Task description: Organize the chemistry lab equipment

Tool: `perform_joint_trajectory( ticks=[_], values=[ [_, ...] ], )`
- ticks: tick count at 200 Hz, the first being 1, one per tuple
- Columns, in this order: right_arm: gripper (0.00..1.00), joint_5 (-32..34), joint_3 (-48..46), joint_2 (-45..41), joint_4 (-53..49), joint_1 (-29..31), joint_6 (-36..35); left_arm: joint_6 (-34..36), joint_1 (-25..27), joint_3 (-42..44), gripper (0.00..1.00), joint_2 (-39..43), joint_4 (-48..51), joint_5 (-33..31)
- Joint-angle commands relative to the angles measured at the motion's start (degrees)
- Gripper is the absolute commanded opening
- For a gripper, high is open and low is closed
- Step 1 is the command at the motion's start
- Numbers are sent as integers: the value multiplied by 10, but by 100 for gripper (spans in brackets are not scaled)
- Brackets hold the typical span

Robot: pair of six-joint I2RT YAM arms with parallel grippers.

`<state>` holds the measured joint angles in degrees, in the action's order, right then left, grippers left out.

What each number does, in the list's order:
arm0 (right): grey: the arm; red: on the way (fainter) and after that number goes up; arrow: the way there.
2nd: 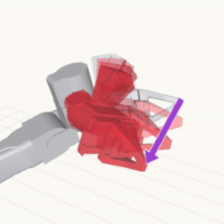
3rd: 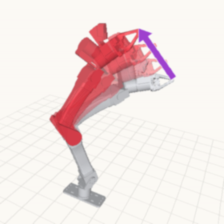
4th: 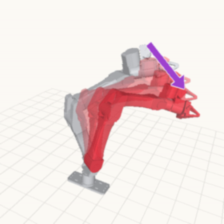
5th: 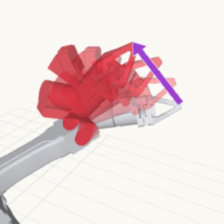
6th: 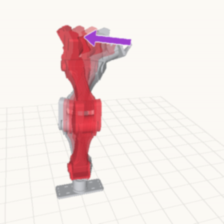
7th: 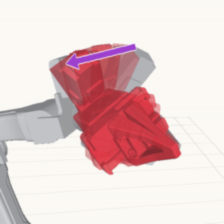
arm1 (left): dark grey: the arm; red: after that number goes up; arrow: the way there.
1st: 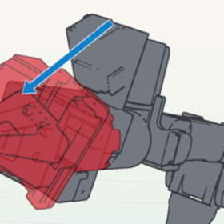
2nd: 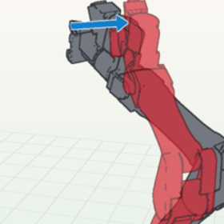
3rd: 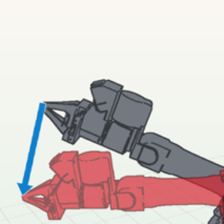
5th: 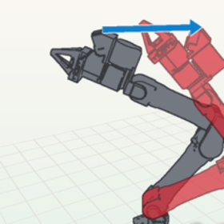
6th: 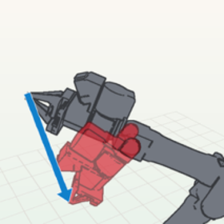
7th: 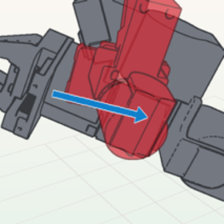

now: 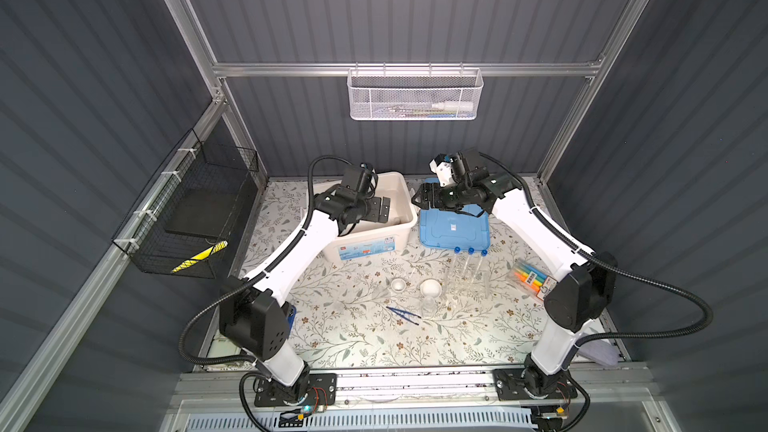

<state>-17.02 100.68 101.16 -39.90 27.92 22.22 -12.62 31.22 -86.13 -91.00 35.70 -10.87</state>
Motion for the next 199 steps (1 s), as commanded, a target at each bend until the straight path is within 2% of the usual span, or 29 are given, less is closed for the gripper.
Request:
perform_joint_trajectory(
  ticks=[1,26,61,90,135,162,199],
  values=[
    [84,16,-57,-53,31,1,-30,-87,38,70,100,68,25,-92],
    [86,26,-119,-108,56,0,-30,-146,91,120,100,120,61,-147],
    [86,37,-156,-146,31,-1,-41,-220,172,158,99,140,117,-180],
    [86,50,-184,-174,32,-2,-40,-298,226,212,90,150,125,-177],
    [86,45,-198,-180,36,-2,-30,-361,239,302,70,153,75,-118],
    [86,40,-194,-171,30,-1,-26,-351,239,301,64,132,59,-113],
    [86,46,-195,-167,31,-1,-25,-332,238,286,49,89,37,-99]
  ],
)
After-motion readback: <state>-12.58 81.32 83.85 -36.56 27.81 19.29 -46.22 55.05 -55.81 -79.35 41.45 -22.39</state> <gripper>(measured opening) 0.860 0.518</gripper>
